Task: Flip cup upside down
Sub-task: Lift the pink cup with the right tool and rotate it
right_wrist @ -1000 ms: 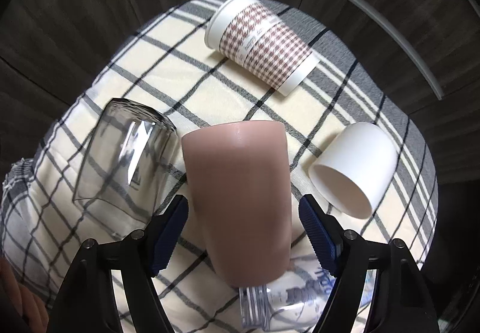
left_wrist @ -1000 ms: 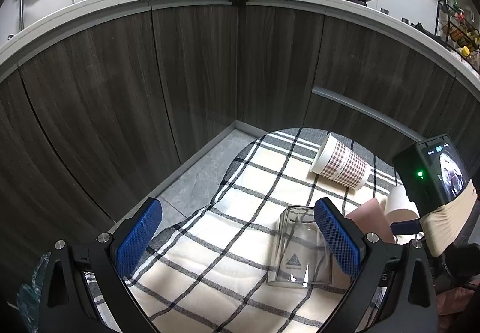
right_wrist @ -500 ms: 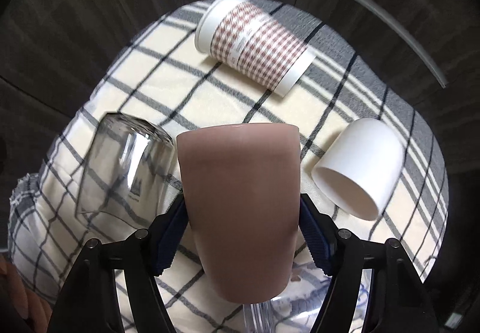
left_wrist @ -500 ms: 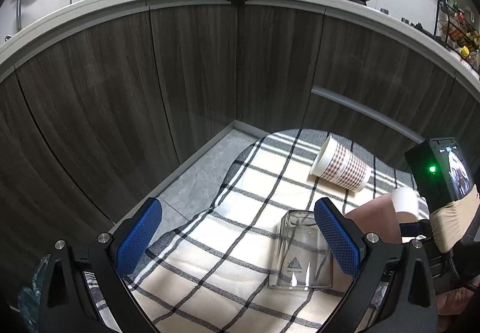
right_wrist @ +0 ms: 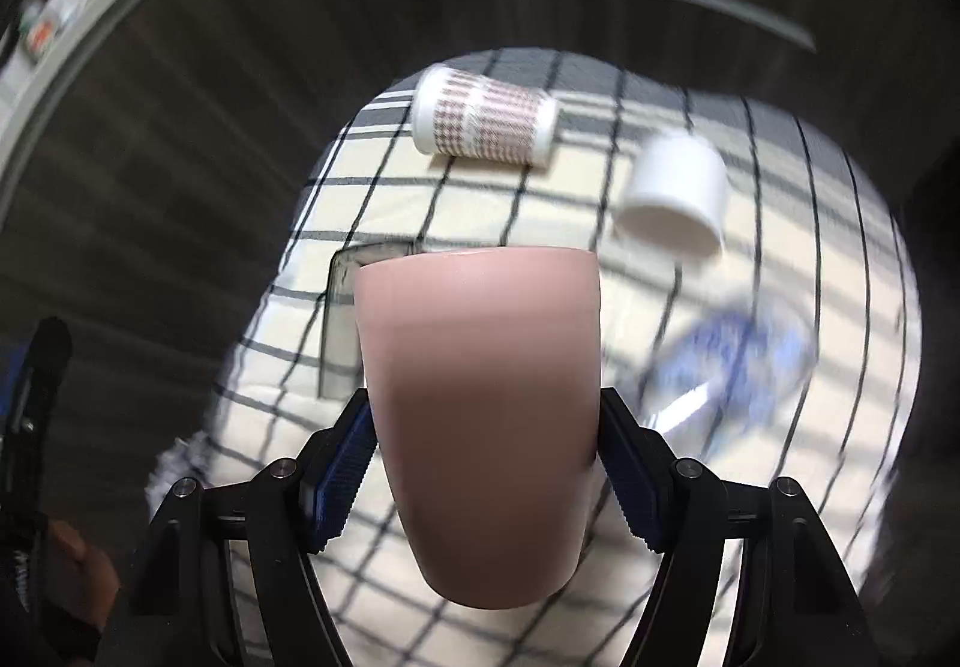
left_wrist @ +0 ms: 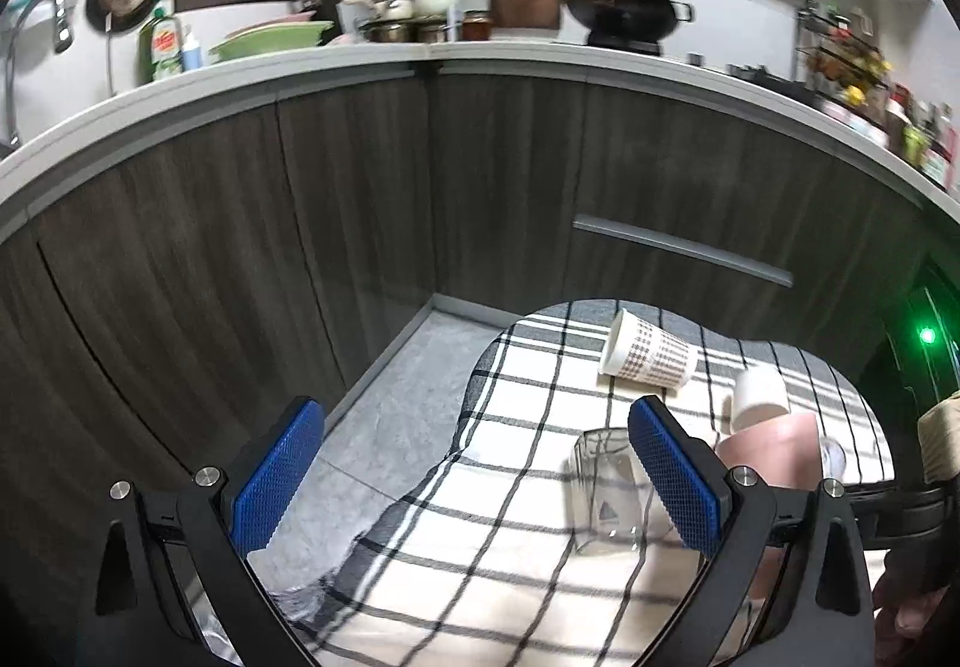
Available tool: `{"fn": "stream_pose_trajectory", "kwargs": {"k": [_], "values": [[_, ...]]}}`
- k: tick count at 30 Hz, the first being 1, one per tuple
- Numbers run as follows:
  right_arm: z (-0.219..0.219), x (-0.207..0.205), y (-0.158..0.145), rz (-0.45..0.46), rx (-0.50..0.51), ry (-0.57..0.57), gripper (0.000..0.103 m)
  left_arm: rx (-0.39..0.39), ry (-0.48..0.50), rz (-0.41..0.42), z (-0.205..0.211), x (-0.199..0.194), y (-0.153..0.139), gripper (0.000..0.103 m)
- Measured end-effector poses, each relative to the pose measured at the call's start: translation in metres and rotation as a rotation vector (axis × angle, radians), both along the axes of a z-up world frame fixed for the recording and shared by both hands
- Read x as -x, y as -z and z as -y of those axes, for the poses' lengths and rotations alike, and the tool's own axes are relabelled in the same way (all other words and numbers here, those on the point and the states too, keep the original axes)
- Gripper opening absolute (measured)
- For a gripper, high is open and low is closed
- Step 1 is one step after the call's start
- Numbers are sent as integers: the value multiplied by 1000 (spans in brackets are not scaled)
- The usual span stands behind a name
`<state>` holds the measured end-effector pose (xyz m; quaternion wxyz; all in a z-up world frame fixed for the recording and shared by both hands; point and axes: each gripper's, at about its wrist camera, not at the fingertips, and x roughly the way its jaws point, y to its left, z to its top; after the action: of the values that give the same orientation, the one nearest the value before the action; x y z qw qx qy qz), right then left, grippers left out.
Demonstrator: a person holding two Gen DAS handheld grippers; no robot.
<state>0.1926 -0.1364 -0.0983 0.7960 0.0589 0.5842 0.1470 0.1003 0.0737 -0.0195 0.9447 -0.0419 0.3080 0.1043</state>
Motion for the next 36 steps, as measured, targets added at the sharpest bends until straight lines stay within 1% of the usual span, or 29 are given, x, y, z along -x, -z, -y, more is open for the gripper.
{"fn": "stream_pose_trajectory", "kwargs": {"k": [3, 5, 9, 13, 16, 19, 25, 28, 32, 34, 36], "values": [[4, 25, 7, -22, -50, 90, 71, -6, 48, -1, -6, 10, 1, 103], [6, 41, 14, -34, -71, 139, 71, 6, 101, -15, -10, 17, 3, 103], [0, 65, 31, -69, -97, 196, 71, 30, 163, -55, -15, 24, 14, 103], [-7, 83, 49, -103, -88, 235, 71, 45, 188, -112, -18, 27, 30, 103], [-7, 91, 59, -129, -85, 263, 71, 60, 189, -142, -20, 31, 41, 103], [-9, 96, 66, -138, -78, 273, 71, 55, 194, -158, -19, 34, 48, 103], [-9, 99, 80, -164, -85, 302, 71, 38, 218, -175, -14, 34, 51, 103], [-11, 99, 80, -157, -84, 305, 72, 33, 226, -178, -12, 34, 50, 103], [-9, 98, 80, -172, -96, 313, 72, 33, 223, -180, -12, 33, 49, 103], [-6, 99, 78, -172, -100, 317, 77, 30, 224, -174, -11, 34, 46, 103], [-3, 102, 72, -155, -108, 321, 78, 24, 229, -168, -8, 36, 44, 103]]}}
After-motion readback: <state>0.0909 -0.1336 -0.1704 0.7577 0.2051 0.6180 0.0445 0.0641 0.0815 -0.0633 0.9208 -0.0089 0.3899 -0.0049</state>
